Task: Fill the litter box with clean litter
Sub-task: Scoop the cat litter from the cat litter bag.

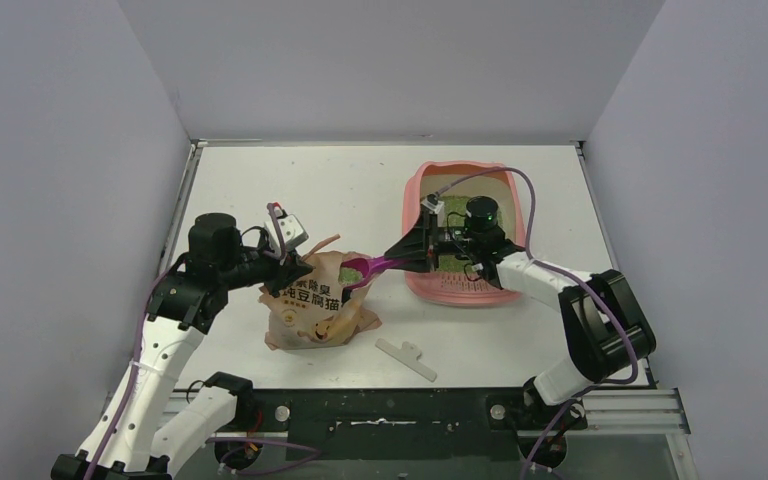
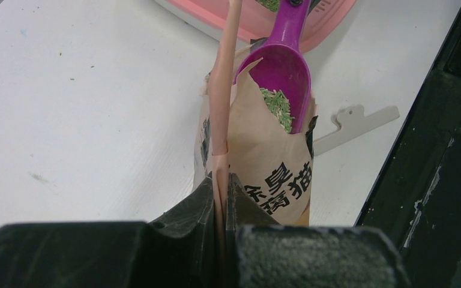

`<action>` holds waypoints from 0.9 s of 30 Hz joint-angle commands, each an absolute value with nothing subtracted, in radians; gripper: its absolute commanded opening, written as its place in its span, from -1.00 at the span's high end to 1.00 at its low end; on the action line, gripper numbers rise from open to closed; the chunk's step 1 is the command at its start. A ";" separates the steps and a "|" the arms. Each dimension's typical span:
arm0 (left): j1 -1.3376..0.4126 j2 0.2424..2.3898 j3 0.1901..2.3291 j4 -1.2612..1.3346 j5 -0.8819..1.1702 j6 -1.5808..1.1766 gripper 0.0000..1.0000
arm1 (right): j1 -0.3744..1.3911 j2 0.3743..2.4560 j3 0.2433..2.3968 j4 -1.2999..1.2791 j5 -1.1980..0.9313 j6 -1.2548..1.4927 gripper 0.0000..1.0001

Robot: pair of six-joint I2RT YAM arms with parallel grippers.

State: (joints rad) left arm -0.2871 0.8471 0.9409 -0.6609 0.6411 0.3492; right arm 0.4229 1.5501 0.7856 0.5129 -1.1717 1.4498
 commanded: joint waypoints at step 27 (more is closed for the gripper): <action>-0.289 0.822 0.977 -0.536 0.700 0.328 1.00 | 0.416 1.457 0.829 0.419 -1.182 1.341 1.00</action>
